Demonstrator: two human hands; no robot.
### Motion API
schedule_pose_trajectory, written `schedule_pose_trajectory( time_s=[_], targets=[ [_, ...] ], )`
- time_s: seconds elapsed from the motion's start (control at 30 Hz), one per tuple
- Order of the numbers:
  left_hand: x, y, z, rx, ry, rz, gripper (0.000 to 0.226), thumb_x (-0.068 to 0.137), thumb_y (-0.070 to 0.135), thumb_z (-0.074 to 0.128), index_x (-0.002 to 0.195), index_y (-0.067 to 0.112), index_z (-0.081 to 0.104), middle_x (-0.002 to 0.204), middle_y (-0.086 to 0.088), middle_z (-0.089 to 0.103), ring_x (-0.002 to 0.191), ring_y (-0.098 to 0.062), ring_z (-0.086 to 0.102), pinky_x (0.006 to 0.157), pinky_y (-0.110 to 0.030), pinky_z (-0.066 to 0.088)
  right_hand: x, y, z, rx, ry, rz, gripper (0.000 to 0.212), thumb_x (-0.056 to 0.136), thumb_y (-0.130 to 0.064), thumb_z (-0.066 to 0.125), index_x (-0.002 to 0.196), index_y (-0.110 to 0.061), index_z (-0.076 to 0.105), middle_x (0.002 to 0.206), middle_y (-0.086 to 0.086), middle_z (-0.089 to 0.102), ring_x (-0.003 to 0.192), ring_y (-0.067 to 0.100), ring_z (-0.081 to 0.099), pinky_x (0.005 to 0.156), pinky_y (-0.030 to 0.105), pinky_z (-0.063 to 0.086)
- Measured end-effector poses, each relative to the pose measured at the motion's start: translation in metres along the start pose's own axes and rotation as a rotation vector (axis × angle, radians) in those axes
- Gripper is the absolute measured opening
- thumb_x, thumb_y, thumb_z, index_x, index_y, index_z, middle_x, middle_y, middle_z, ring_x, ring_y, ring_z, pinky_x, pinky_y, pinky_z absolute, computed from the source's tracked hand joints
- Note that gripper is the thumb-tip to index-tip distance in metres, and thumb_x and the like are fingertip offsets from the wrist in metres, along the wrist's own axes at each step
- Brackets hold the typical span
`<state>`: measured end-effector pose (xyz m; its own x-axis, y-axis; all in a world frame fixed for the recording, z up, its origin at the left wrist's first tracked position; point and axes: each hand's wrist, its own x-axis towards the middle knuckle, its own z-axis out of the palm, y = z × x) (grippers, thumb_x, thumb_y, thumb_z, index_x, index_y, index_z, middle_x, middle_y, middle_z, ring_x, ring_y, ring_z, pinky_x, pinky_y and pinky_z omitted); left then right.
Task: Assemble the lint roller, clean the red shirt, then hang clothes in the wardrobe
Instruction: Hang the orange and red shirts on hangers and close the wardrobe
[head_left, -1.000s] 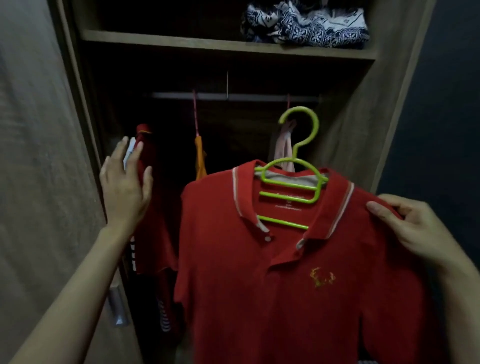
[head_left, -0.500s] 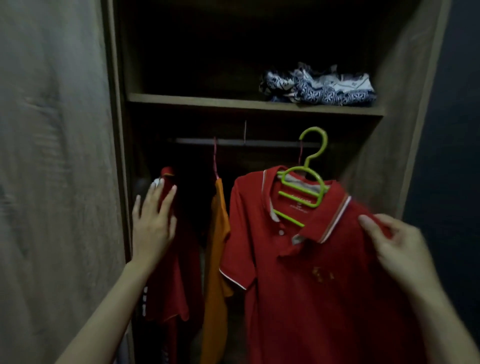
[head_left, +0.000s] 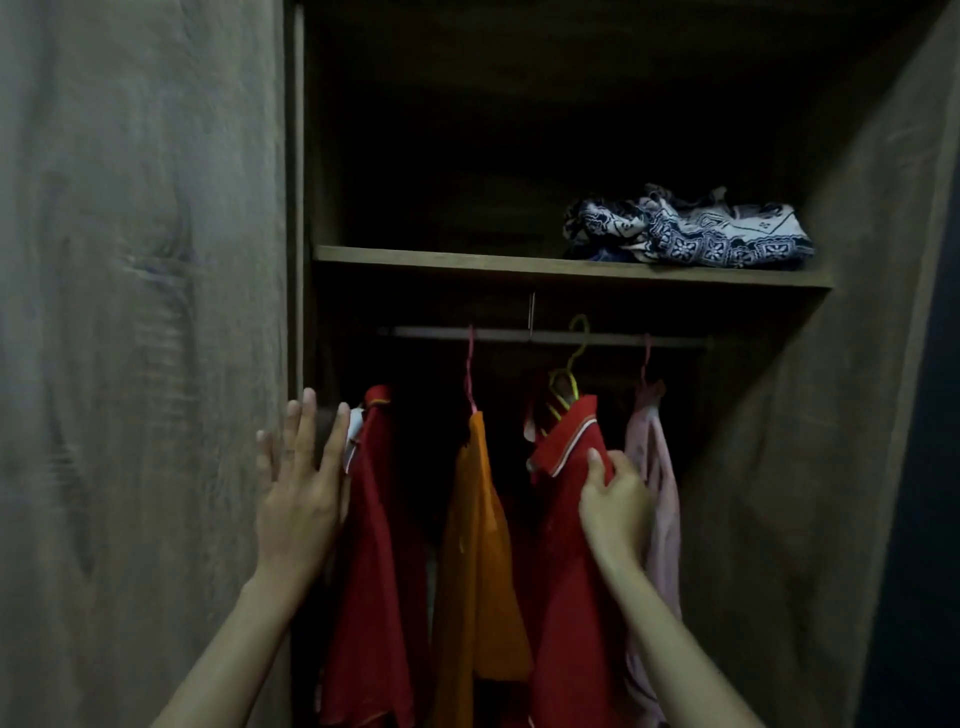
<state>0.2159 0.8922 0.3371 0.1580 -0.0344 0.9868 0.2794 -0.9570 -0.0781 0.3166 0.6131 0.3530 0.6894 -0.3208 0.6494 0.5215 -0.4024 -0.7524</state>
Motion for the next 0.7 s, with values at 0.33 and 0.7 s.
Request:
schedule_pose_trajectory(
  time_s=[0.33,0.7],
  targets=[
    [0.003,-0.002,-0.004,-0.006,0.014,-0.048,0.051,0.107,0.033,0.013,0.147,0.009,0.032,0.156,-0.025,0.011,0.147,-0.033,0.011,0.120,-0.046,0.010,0.024,-0.012,0.078,-0.129,-0.092,-0.079,0.028,0.098,-0.027,0.046,0.104,-0.005,0.062,0.085,0.015,0.068,0.080,0.034,0.065,0.059,0.027,0.037],
    [0.004,-0.002,-0.005,-0.030,0.052,-0.077,0.048,0.108,0.024,0.013,0.146,0.007,0.036,0.155,-0.025,0.014,0.148,-0.029,0.004,0.121,-0.041,0.007,0.033,-0.005,0.097,-0.174,-0.109,0.030,0.029,0.099,-0.027,0.044,0.105,-0.005,0.061,0.095,0.016,0.067,0.087,0.033,0.065,0.063,0.027,0.038]
  ],
)
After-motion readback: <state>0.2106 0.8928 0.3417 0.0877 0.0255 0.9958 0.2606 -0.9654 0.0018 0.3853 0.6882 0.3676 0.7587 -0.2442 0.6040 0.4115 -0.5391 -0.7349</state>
